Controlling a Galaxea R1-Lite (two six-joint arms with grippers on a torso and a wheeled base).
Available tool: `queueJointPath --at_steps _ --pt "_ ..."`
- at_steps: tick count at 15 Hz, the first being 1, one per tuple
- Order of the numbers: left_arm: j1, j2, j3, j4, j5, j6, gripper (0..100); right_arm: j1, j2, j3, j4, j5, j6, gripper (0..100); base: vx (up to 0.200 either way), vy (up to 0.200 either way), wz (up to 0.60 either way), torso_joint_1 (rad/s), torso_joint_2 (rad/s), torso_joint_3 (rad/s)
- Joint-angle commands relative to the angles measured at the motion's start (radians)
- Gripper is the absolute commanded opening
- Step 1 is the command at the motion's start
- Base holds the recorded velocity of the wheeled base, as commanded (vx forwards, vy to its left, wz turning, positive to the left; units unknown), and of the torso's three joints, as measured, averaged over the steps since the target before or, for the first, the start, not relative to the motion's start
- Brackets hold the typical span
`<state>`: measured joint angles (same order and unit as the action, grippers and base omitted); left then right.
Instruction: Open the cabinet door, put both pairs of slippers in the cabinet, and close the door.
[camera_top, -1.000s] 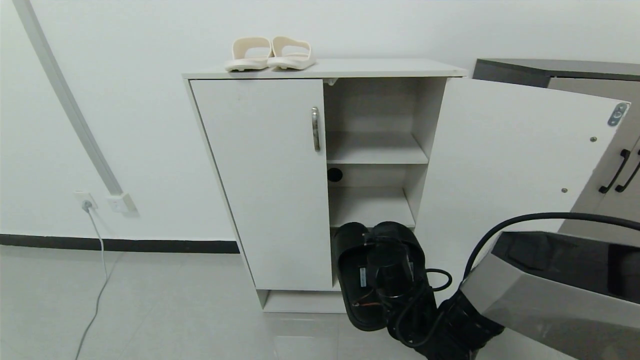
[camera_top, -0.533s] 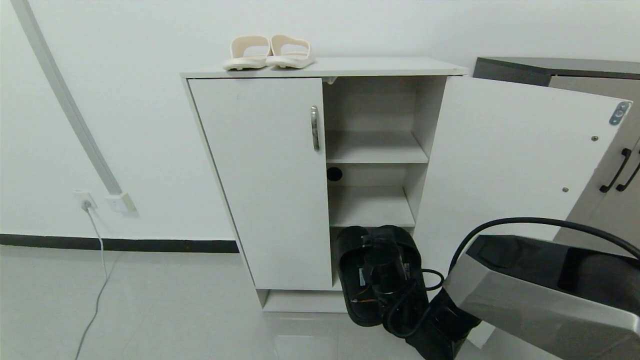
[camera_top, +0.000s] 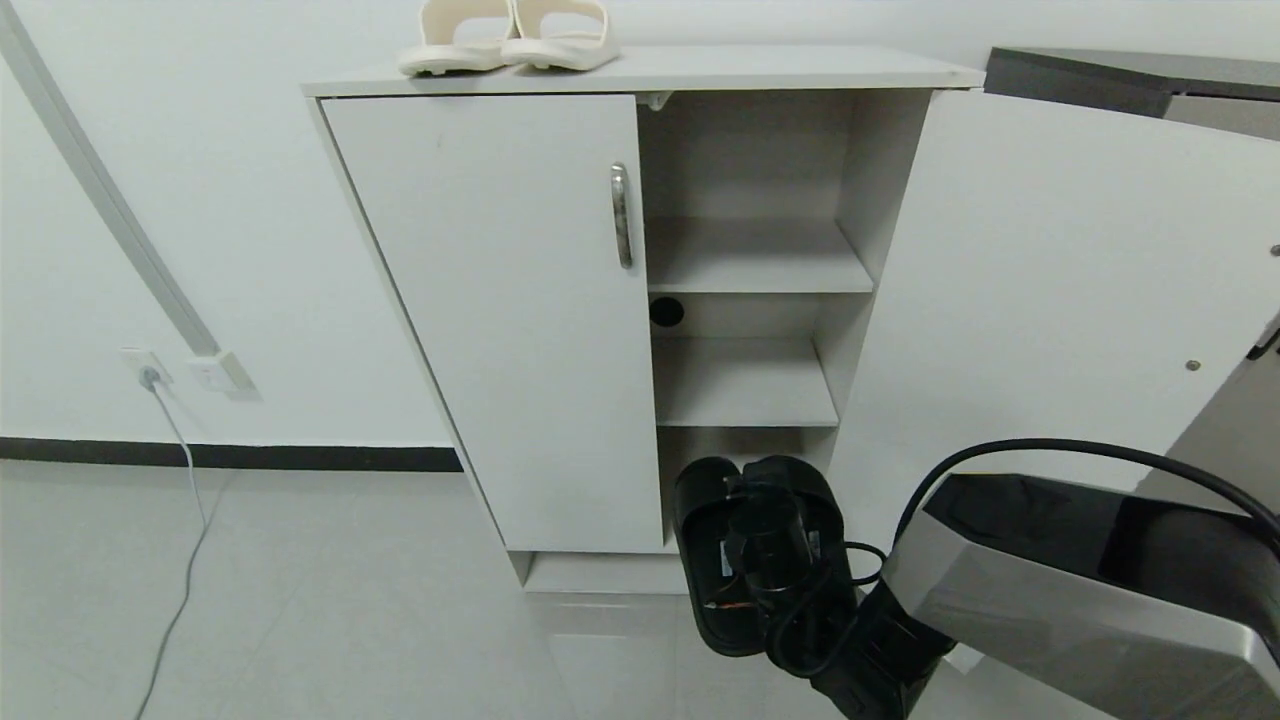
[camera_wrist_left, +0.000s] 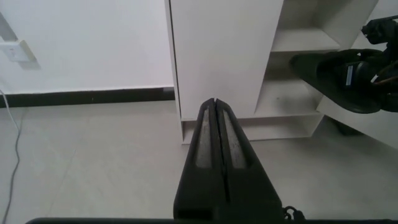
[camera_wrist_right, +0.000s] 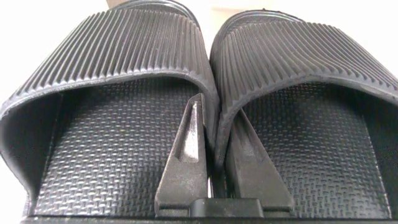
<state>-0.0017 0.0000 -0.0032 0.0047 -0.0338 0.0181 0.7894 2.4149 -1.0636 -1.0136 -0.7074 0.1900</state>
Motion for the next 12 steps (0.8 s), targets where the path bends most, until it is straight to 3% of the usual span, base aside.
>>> queueJointPath --at_steps 1,5,8,12 --pt "0.0 0.002 0.0 0.0 0.0 0.0 0 0.001 0.004 -0.001 0.0 0.0 0.0 0 0.0 0.0 0.0 -0.002 0.01 -0.188" --pt "0.0 0.002 0.0 0.0 0.002 -0.001 0 -0.001 0.046 -0.024 -0.072 -0.017 -0.014 0 0.0 0.0 0.0 0.002 0.0 -0.198" --pt "0.0 0.002 0.0 -0.002 0.002 -0.001 0 -0.048 0.122 -0.032 -0.345 -0.026 -0.167 0 0.0 0.0 0.0 0.009 0.0 -0.139" --pt "0.0 0.002 0.0 -0.002 0.002 -0.001 0 -0.059 0.128 -0.044 -0.433 -0.026 -0.222 0 0.0 0.0 0.0 0.0 0.0 0.0"
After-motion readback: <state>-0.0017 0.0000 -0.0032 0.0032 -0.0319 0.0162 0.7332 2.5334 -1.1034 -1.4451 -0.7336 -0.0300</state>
